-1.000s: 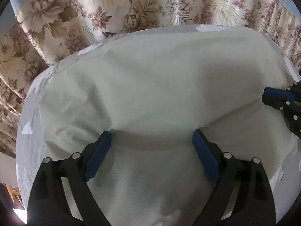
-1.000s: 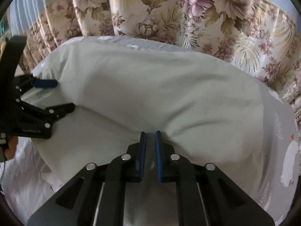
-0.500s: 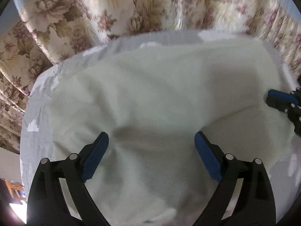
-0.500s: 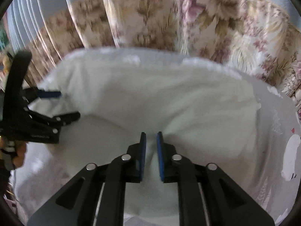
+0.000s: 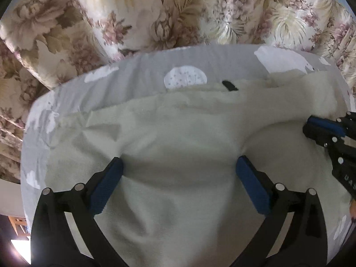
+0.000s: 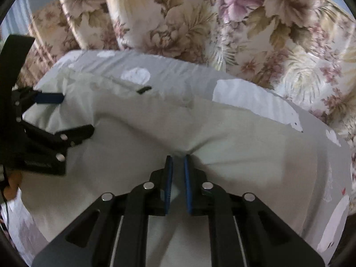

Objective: Fold large clothes

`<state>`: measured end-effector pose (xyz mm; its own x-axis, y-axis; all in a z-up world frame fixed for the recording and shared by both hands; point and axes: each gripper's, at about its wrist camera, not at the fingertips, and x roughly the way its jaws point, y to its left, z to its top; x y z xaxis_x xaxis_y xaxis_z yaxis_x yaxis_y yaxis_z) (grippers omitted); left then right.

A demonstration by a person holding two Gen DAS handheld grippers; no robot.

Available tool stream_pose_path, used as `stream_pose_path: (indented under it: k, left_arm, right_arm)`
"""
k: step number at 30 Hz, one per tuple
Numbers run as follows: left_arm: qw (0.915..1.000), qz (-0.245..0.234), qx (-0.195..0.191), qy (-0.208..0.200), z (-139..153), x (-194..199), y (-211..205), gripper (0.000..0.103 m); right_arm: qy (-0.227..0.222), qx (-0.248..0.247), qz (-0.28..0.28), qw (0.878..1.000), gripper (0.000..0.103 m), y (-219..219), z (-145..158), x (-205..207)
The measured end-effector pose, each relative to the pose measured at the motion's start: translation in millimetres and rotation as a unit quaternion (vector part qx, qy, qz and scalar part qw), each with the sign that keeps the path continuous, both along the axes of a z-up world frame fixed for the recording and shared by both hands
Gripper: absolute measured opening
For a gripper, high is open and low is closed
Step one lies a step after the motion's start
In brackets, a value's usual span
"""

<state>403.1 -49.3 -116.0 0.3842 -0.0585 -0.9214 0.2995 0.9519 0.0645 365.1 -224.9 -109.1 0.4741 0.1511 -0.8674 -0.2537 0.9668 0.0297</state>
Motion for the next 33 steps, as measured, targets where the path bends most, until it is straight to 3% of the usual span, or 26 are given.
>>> stream_pose_path:
  k: [4,8,12,16,18,19,23,27,33]
  left_arm:
    - [0.9999,0.000,0.002,0.016,-11,9,0,0.100]
    - [0.9996,0.001,0.023,0.017,-14,11,-6,0.100]
    - [0.9996,0.008,0.024,0.014,-6,5,-3,0.100]
    - [0.9995,0.014,0.006,-0.027,29,-40,11,0.099]
    - [0.9988,-0.002,-0.005,-0.050,41,-69,16,0.100]
    - [0.9983,-0.012,-0.002,-0.057,42,-88,19,0.100]
    - [0.9965,0.002,0.040,-0.073,21,-120,37,0.100]
    - [0.9977,0.013,0.021,-0.063,-1,-124,60,0.100]
    - [0.9976,0.006,0.023,-0.065,-9,-114,65,0.100]
  right_arm:
    - [0.006,-0.002,-0.004,1.000,0.008,2,-9,9]
    - [0.000,-0.042,-0.010,0.999,0.008,15,-10,12]
    - [-0.003,-0.031,-0.013,0.999,0.010,12,0,7]
    - [-0.047,0.012,-0.018,0.999,0.017,4,34,-36]
    - [-0.070,0.007,-0.007,0.997,0.035,6,45,-72]
    - [-0.072,0.002,-0.003,0.997,0.037,9,46,-83]
    - [-0.077,-0.039,0.005,0.996,0.036,15,27,-126]
    - [-0.059,-0.058,0.003,0.997,0.035,1,-1,-134]
    - [-0.055,-0.056,0.007,0.997,0.037,-6,-8,-122]
